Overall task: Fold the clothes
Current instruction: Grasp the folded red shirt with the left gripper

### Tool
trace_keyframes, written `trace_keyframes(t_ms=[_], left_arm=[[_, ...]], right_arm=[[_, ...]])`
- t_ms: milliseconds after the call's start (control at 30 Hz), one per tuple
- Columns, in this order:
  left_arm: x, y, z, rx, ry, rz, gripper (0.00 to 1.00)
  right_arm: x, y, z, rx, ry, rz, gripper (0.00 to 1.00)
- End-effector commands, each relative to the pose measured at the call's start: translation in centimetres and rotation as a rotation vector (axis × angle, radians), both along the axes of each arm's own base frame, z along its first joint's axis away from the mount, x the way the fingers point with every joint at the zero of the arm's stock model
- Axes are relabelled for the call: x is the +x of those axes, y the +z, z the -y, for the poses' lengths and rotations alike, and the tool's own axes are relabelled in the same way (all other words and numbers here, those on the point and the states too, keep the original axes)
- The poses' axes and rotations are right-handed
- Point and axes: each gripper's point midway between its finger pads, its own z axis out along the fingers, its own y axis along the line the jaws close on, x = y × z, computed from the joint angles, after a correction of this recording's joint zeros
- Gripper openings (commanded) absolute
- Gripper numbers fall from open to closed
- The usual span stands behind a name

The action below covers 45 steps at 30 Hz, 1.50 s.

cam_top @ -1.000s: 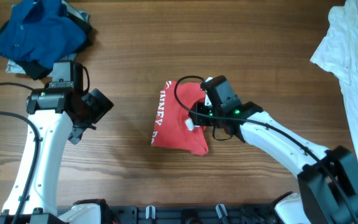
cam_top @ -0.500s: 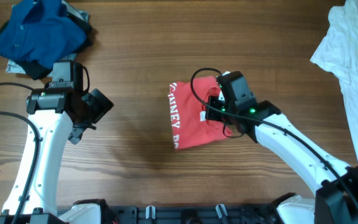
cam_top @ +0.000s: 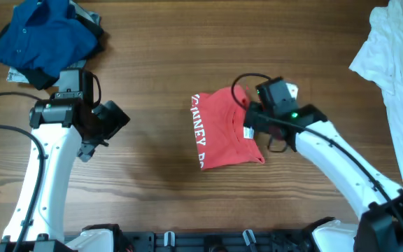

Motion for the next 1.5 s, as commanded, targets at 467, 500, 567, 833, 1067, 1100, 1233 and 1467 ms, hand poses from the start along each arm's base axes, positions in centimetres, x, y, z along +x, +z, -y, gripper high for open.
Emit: trace_keyframes(t_ms=[467,500,567,833,1067,1100,1233,1467], left_arm=[[1.8,-5.7,19.8,-0.627,-0.834,0.013,1.00],[1.9,-6.5,20.6,-0.643,-0.856,0.008,1.00],[2.3,-7.8,21.3,-0.642,-0.875,0.010,1.00],[2.9,-10.4,23.5,-0.722,-1.079,0.101,1.00],[3.5,-11.3,26.3,-0.811,-1.100,0.157,1.00],[3.5,-11.4,26.6,-0.810,-1.110,0.162,0.98],[3.8,-11.8,27.7,-0.789,-1.159,0.201,0.33],[7.0,-11.8,28.8,-0.671,-1.205,0.354,0.12]], right_arm=[[2.8,9.4,6.3,0.417,0.044,0.017,1.00],[2.5,9.2,7.1,0.408,0.038,0.007,1.00],[2.1,9.0,7.6,0.401,0.038,-0.004,1.00],[1.9,8.9,7.7,0.387,0.051,-0.012,1.00],[1.9,8.9,7.7,0.387,0.053,-0.012,1.00],[1.9,8.9,7.7,0.387,0.053,-0.013,0.99],[1.7,8.8,7.7,0.388,0.052,-0.019,0.99],[1.1,8.5,7.6,0.390,0.050,-0.046,0.98]])
